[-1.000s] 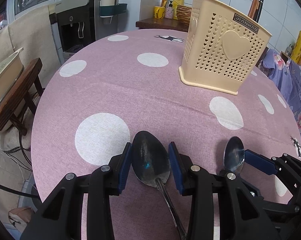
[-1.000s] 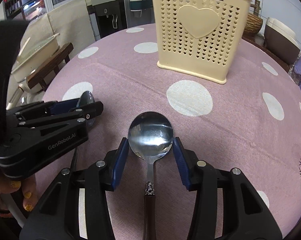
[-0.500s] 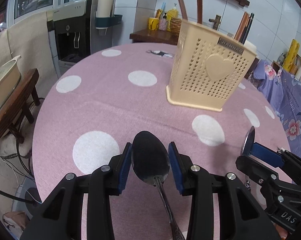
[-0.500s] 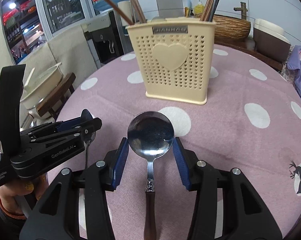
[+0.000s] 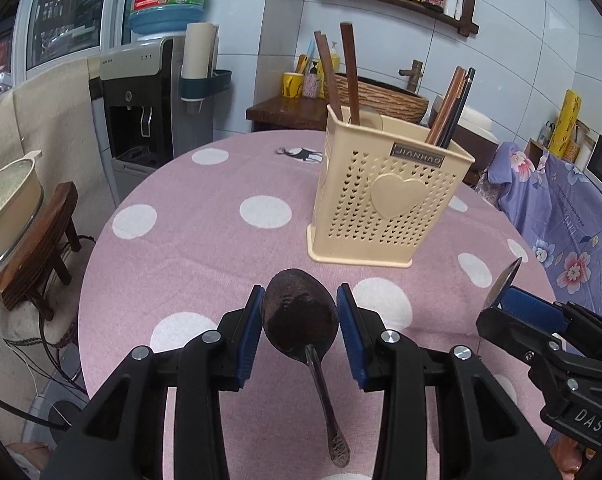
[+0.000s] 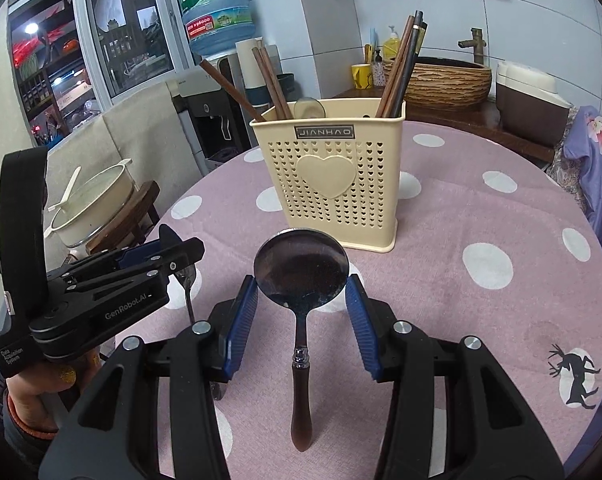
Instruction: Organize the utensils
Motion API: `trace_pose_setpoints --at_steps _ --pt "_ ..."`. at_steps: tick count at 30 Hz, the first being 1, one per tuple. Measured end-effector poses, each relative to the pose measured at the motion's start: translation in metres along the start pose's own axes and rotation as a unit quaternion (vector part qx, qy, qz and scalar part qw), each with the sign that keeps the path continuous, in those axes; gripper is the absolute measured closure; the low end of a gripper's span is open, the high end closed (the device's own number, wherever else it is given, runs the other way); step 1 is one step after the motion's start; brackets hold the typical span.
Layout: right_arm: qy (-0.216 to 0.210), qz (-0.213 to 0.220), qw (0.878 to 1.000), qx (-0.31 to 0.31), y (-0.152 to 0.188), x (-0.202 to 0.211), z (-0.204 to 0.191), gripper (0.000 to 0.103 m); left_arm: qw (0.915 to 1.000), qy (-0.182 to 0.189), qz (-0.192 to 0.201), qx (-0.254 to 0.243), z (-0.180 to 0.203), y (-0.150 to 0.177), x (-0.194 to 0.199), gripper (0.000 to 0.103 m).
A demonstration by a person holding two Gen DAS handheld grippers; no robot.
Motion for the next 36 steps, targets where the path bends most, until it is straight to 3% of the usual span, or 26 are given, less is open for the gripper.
trace_pose_setpoints --at_steps 18,19,20,22,27,29,30,31,33,36 --pt "-0.007 0.017 1.0 0.006 -0.019 0.016 -0.003 0.057 0.999 0.012 0.043 -0.008 0.014 -0.026 0.019 0.066" --pt "-0.004 0.019 1.0 0.006 -0.02 0.018 -0.003 0.091 0.9987 0.012 0.048 -0.009 0.015 -0.028 0.021 0.066" --pt "-0.006 0.019 1.0 0.007 -0.023 0.018 -0.003 0.1 0.9986 0.012 0.051 -0.009 0.016 -0.03 0.022 0.066" --pt "-0.033 0.014 0.999 -0.001 -0.029 0.019 -0.001 0.1 0.9979 0.012 0.063 -0.008 0.018 -0.038 0.026 0.066" --pt "-0.004 0.017 1.0 0.013 -0.036 0.009 -0.003 0.1 0.9971 0.009 0.075 -0.008 0.019 -0.049 0.028 0.066" --pt "-0.007 0.014 1.0 0.016 -0.036 0.003 -0.002 0.098 0.9972 0.007 0.074 0.005 0.008 -0.049 0.027 0.066" --pt "-0.012 0.01 1.0 0.019 -0.037 -0.002 -0.002 0.09 0.9972 0.005 0.073 0.017 0.0 -0.048 0.028 0.066" --pt "-0.015 0.006 1.0 0.022 -0.037 -0.009 -0.002 0.072 0.9971 0.004 0.072 0.024 -0.008 -0.047 0.029 0.066" --pt "-0.006 0.006 1.0 0.029 -0.038 -0.021 -0.003 0.046 0.9966 -0.005 0.073 0.037 -0.023 -0.044 0.032 0.066" --pt "-0.008 -0.023 0.999 0.047 -0.042 -0.046 -0.012 0.046 0.9962 -0.011 0.069 0.053 -0.039 -0.039 0.034 0.066"
Point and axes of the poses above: each gripper's, at about its wrist camera, not at the fingertips, and x roughly against the way its jaws point, z to its right, y to its underside, the point moved 3 cm from there along -x, roughly the way its jaws point, and after that the axes turned 11 degrees about -z, right-handed, at the moved point
